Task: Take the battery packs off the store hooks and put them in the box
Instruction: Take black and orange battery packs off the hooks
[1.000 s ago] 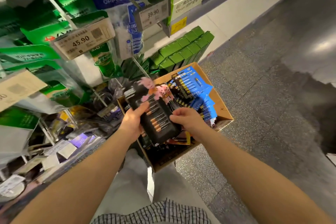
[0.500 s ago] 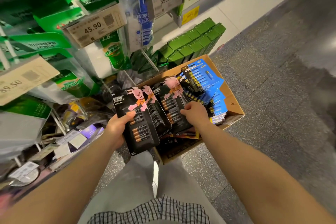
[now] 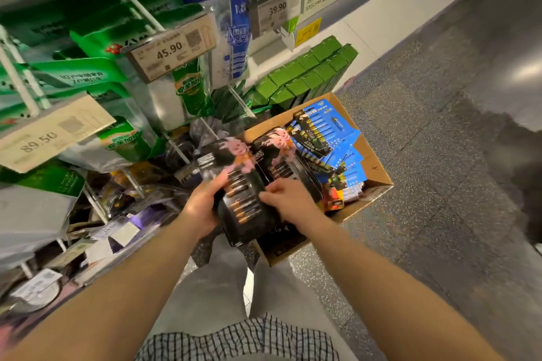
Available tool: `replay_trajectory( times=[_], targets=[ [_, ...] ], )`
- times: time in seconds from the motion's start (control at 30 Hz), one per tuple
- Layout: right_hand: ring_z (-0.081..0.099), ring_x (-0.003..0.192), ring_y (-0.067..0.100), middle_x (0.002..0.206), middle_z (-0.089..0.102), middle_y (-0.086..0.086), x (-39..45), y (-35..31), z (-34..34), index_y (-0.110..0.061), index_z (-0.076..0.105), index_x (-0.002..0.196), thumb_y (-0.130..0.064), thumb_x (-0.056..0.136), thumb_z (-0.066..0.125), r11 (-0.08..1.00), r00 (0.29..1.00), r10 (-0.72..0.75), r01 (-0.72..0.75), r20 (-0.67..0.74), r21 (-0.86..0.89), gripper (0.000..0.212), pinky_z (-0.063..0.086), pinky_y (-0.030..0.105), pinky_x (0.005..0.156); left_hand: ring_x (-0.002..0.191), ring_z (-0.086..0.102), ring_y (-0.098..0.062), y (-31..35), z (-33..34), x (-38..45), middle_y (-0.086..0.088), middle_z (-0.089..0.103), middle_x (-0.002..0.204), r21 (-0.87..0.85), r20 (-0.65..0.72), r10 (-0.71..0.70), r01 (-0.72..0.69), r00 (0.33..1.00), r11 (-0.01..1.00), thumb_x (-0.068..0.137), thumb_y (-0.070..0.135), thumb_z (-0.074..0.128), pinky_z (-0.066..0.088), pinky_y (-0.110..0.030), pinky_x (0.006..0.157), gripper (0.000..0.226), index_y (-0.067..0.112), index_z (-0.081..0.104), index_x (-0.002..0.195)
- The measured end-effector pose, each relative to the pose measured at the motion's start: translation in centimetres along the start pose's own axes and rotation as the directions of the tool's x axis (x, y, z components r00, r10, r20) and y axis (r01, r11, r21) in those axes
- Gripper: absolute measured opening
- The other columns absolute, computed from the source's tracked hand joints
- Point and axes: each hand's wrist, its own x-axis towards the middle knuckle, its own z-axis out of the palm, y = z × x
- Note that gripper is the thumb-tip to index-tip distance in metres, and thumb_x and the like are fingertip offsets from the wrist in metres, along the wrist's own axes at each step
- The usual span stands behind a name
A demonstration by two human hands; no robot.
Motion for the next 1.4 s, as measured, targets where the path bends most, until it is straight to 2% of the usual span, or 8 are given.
replay_trajectory(
  times=[0.13, 0.23, 0.4, 0.6, 0.73, 1.0, 1.13, 1.4],
  targets=[
    [0.062, 0.081, 0.014, 0.087, 0.067, 0.001, 0.9, -0.1, 1.4, -0.017, 0.066, 0.087, -0.034, 0.092, 0.061, 0.986, 0.997, -0.063, 0.054, -0.049, -0.156, 0.018, 0.050, 0.031, 0.074, 0.069, 0.073, -0.022, -0.2, -2.4, -0.1, -0.007, 0.075, 0.081, 0.042, -0.128, 0.045, -0.040, 0.991, 0.998, 0.094, 0.010, 0.058, 0.057, -0.031, 0.057, 0.027, 0.005, 0.060, 0.121],
    [0.059, 0.094, 0.015, 0.101, 0.063, -0.003, 3.0, 0.8, 0.7, -0.017, 0.064, 0.106, -0.039, 0.091, 0.061, 0.981, 0.965, -0.027, -0.026, -0.262, -0.194, 0.026, 0.046, 0.031, 0.082, 0.073, 0.072, -0.023, 0.1, -5.0, -0.6, -0.008, 0.073, 0.090, 0.068, -0.188, 0.038, -0.026, 0.981, 0.997, 0.094, 0.011, 0.059, 0.055, -0.034, 0.062, 0.029, 0.009, 0.059, 0.123],
    [0.055, 0.089, 0.022, 0.094, 0.058, 0.002, 5.2, 2.7, 1.6, -0.018, 0.054, 0.094, -0.029, 0.089, 0.065, 0.915, 0.985, 0.068, -0.124, -0.156, -0.383, 0.017, 0.041, 0.031, 0.074, 0.080, 0.070, -0.024, 0.1, -7.6, -1.3, -0.008, 0.071, 0.094, 0.078, -0.235, 0.031, -0.013, 0.972, 0.997, 0.093, 0.012, 0.061, 0.052, -0.036, 0.069, 0.033, 0.010, 0.059, 0.126],
    [0.063, 0.085, 0.022, 0.087, 0.065, 0.003, 2.9, 1.7, -0.7, -0.014, 0.063, 0.088, -0.015, 0.091, 0.063, 0.959, 0.986, 0.113, -0.076, -0.124, 0.272, 0.004, 0.058, 0.039, 0.076, 0.086, 0.069, -0.028, 0.5, -7.4, -1.6, -0.009, 0.075, 0.088, -0.008, -0.206, -0.006, 0.005, 0.979, 1.000, 0.094, 0.022, 0.061, 0.052, -0.040, 0.074, 0.023, 0.011, 0.064, 0.114],
    [0.063, 0.073, 0.015, 0.078, 0.064, 0.003, 0.1, 0.6, 0.6, -0.013, 0.058, 0.077, -0.007, 0.092, 0.060, 0.925, 0.999, 0.044, -0.050, 0.026, 0.375, 0.015, 0.052, 0.021, 0.054, 0.088, 0.069, -0.028, 0.8, -6.0, -1.4, -0.007, 0.077, 0.085, -0.047, -0.154, -0.003, -0.004, 0.988, 0.999, 0.097, 0.042, 0.053, 0.050, -0.040, 0.076, 0.029, 0.017, 0.068, 0.101],
    [0.057, 0.068, 0.005, 0.074, 0.060, -0.006, 0.4, 0.1, 5.7, -0.019, 0.059, 0.077, -0.034, 0.091, 0.062, 0.959, 0.991, -0.079, 0.104, 0.106, -0.264, 0.020, 0.045, 0.018, 0.058, 0.091, 0.067, -0.033, 0.6, -6.4, -1.1, -0.014, 0.075, 0.091, -0.061, -0.103, -0.051, 0.045, 0.993, 0.997, 0.083, 0.028, 0.064, 0.050, -0.042, 0.076, 0.039, 0.009, 0.063, 0.116],
    [0.060, 0.089, 0.012, 0.097, 0.062, -0.006, 2.5, 0.9, 3.8, -0.021, 0.061, 0.105, -0.043, 0.088, 0.063, 0.955, 0.960, -0.047, -0.037, -0.275, -0.293, 0.028, 0.050, 0.031, 0.078, 0.089, 0.071, -0.031, 0.6, -8.0, -1.1, -0.014, 0.073, 0.103, -0.014, -0.125, -0.033, 0.031, 0.992, 0.999, 0.067, 0.027, 0.071, 0.052, -0.041, 0.074, 0.063, 0.009, 0.060, 0.126],
    [0.052, 0.086, 0.017, 0.089, 0.050, -0.007, 3.6, 1.6, 3.2, -0.019, 0.048, 0.103, -0.028, 0.093, 0.062, 0.926, 0.973, 0.069, -0.145, -0.220, -0.350, 0.020, 0.039, 0.029, 0.071, 0.101, 0.068, -0.034, 0.0, -8.9, -0.9, -0.014, 0.073, 0.108, -0.020, -0.196, -0.072, 0.070, 0.978, 0.997, 0.081, 0.029, 0.071, 0.050, -0.047, 0.092, 0.038, 0.012, 0.066, 0.114]
  ],
)
